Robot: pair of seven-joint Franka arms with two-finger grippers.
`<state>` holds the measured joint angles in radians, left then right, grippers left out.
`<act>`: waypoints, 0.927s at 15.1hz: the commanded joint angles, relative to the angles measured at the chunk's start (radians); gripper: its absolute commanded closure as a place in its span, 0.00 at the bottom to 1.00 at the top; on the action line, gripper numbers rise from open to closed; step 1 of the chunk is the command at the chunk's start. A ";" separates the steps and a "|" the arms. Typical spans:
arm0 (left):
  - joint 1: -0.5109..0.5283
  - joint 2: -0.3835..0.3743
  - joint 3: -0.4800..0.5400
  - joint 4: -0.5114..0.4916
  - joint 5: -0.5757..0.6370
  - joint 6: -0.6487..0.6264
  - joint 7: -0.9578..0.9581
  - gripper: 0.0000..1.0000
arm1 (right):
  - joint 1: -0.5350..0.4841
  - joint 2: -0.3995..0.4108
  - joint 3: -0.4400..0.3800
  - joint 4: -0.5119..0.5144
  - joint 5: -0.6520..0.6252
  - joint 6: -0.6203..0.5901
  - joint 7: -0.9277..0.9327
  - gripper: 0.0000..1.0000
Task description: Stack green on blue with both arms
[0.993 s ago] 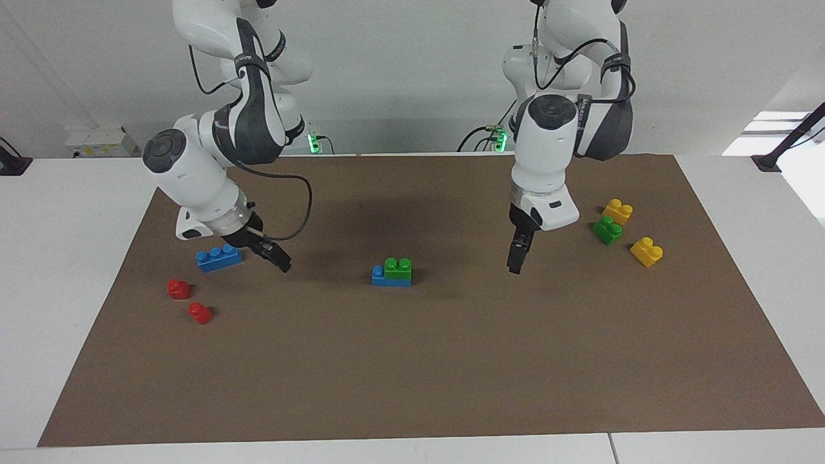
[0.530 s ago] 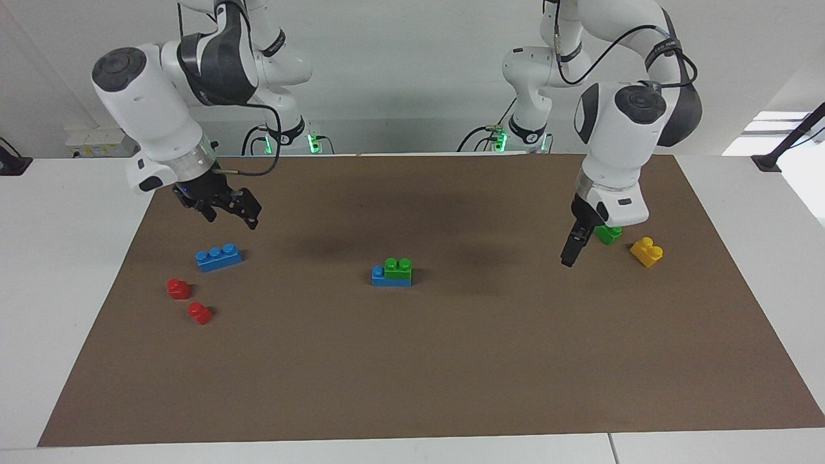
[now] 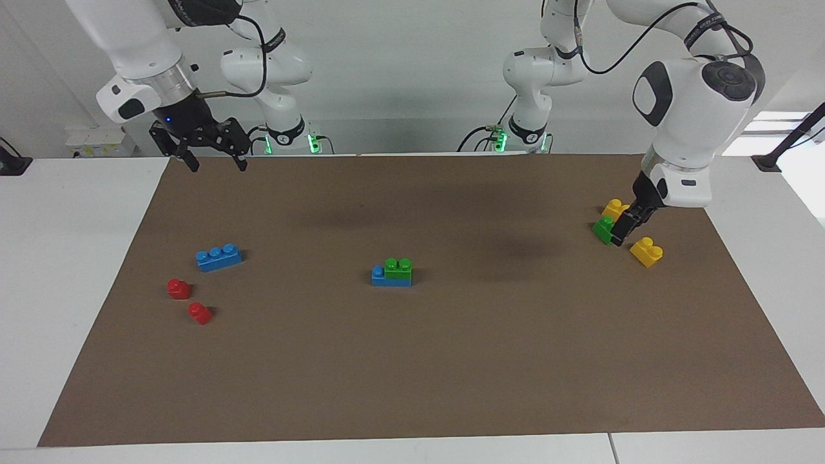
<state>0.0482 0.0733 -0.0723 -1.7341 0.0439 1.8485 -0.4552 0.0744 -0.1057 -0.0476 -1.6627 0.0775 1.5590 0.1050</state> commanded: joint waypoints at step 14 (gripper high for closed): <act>0.019 -0.067 -0.012 0.094 -0.045 -0.261 0.426 0.00 | -0.053 0.020 0.002 0.012 -0.081 -0.025 -0.027 0.00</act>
<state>0.0707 0.0092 -0.0898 -1.6504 0.0363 1.6157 -0.0473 0.0370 -0.0926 -0.0534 -1.6607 0.0133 1.5512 0.1044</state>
